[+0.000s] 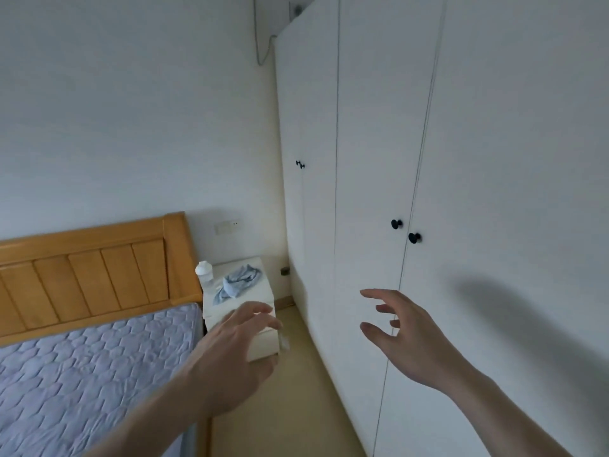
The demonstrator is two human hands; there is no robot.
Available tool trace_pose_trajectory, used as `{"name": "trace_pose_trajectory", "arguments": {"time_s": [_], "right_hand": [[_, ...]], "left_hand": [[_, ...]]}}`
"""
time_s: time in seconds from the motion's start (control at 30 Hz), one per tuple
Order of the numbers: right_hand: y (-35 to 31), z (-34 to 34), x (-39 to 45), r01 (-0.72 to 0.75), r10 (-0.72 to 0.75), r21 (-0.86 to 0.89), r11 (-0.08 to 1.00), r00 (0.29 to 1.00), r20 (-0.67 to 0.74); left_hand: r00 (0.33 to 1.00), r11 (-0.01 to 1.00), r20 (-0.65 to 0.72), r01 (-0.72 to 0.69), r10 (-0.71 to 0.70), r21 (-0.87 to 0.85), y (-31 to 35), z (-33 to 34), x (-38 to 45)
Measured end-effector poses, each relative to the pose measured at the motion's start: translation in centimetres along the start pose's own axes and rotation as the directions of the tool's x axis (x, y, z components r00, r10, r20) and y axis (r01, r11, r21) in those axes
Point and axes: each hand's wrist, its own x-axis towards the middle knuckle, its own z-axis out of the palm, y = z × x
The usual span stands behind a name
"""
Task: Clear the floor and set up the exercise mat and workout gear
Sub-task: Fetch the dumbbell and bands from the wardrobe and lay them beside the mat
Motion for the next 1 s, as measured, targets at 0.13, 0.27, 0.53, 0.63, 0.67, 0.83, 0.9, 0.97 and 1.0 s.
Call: {"name": "trace_pose_trajectory", "arguments": {"time_s": [0.13, 0.27, 0.53, 0.63, 0.67, 0.83, 0.9, 0.97, 1.0], "right_hand": [[1.1, -2.1, 3.7, 0.002, -0.005, -0.067, 0.998, 0.999, -0.046], [2.3, -3.8, 7.4, -0.051, 0.036, -0.136, 0.989, 0.993, -0.113], [4.5, -5.0, 14.8, -0.285, 0.206, -0.319, 0.904, 0.943, -0.260], [5.6, -4.3, 18.3, -0.385, 0.274, -0.342, 0.858, 0.903, -0.330], [5.7, -3.9, 19.2, -0.399, 0.285, -0.316, 0.860, 0.892, -0.351], [6.4, -1.6, 21.8, -0.478, 0.302, -0.218, 0.851, 0.784, -0.542], [6.3, -0.8, 21.7, -0.493, 0.285, -0.219, 0.842, 0.752, -0.595], [6.1, -0.5, 21.8, -0.519, 0.295, -0.215, 0.827, 0.727, -0.621], [6.0, -0.2, 21.8, -0.525, 0.296, -0.213, 0.824, 0.720, -0.627]], "left_hand": [[0.998, 0.998, 0.002, -0.062, 0.062, 0.000, -0.3, -0.2, 5.5], [0.991, 0.991, -0.011, -0.136, 0.136, -0.006, -1.3, 0.0, 11.3], [0.953, 0.950, -0.007, -0.303, 0.303, -0.079, -4.5, 0.5, 22.5], [0.924, 0.920, 0.034, -0.374, 0.380, -0.121, -7.8, 1.6, 27.5], [0.917, 0.913, 0.051, -0.387, 0.396, -0.132, -8.7, 1.8, 28.9], [0.862, 0.863, 0.105, -0.475, 0.495, -0.172, -12.6, 3.3, 36.0], [0.840, 0.842, 0.118, -0.502, 0.529, -0.197, -12.5, 3.9, 38.1], [0.805, 0.808, 0.128, -0.546, 0.580, -0.221, -11.5, 4.7, 39.9], [0.791, 0.795, 0.131, -0.561, 0.597, -0.232, -10.9, 5.0, 40.3]]}}
